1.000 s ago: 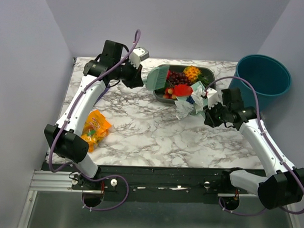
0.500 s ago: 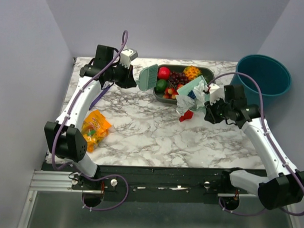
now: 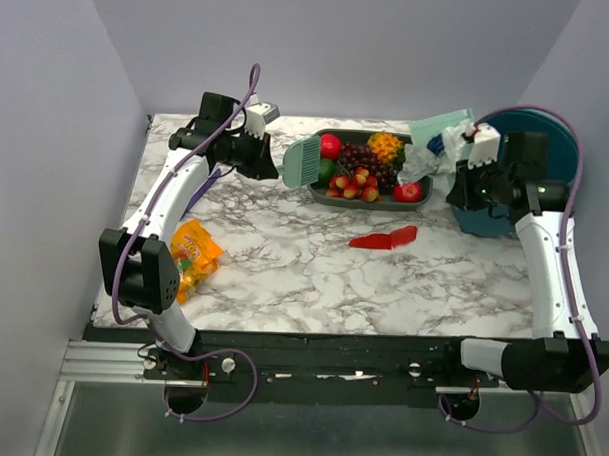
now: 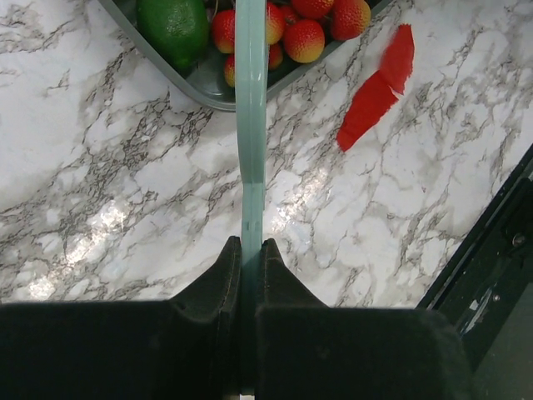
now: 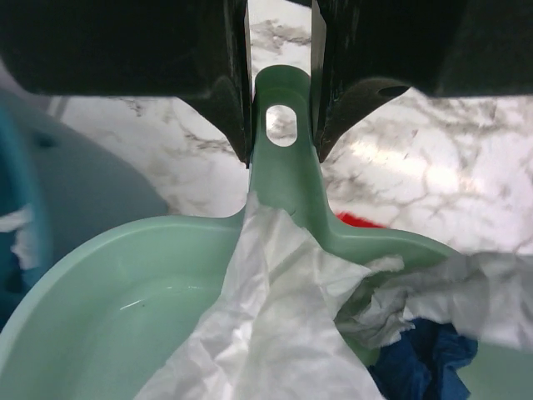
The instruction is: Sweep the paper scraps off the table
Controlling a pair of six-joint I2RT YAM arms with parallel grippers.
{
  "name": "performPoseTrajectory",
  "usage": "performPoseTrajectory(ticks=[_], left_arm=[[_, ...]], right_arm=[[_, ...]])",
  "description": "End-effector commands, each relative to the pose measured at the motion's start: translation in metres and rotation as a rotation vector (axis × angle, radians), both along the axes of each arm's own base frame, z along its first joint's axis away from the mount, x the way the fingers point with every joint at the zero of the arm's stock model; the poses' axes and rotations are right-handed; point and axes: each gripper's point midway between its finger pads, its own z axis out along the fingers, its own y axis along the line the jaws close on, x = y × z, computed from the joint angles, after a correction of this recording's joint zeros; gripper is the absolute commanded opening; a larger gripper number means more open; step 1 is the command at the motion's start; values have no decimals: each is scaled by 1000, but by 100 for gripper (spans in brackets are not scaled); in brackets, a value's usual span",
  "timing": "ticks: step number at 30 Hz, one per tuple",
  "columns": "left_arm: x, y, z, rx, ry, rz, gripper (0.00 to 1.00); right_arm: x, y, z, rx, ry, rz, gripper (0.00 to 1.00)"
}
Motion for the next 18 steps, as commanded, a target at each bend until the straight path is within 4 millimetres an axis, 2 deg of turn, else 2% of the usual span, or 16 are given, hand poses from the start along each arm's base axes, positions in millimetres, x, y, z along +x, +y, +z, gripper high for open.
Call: performPoseTrajectory(ticks=[1, 4, 5, 8, 10, 13, 16, 18], left_arm=[[8, -13, 16, -69, -22, -30, 0], [11, -16, 15, -83, -12, -34, 0], [13, -17, 14, -87, -11, -34, 0], [16, -20, 13, -104, -1, -34, 0], [16, -21, 12, -114, 7, -40, 0], [16, -24, 12, -130, 25, -35, 0], [18, -27, 13, -146, 26, -40, 0], [19, -29, 14, -160, 30, -43, 0]], right_arm=[[19, -41, 31, 42, -18, -154, 0], [30, -73, 41, 14, -21, -270, 1], [33, -82, 54, 2, -45, -303, 1], [38, -116, 63, -75, -56, -418, 1], [37, -146, 65, -185, -51, -511, 0], [32, -185, 81, -351, -71, -614, 0], [28, -216, 93, -497, -61, -671, 1], [25, -230, 95, -615, -24, -648, 1]])
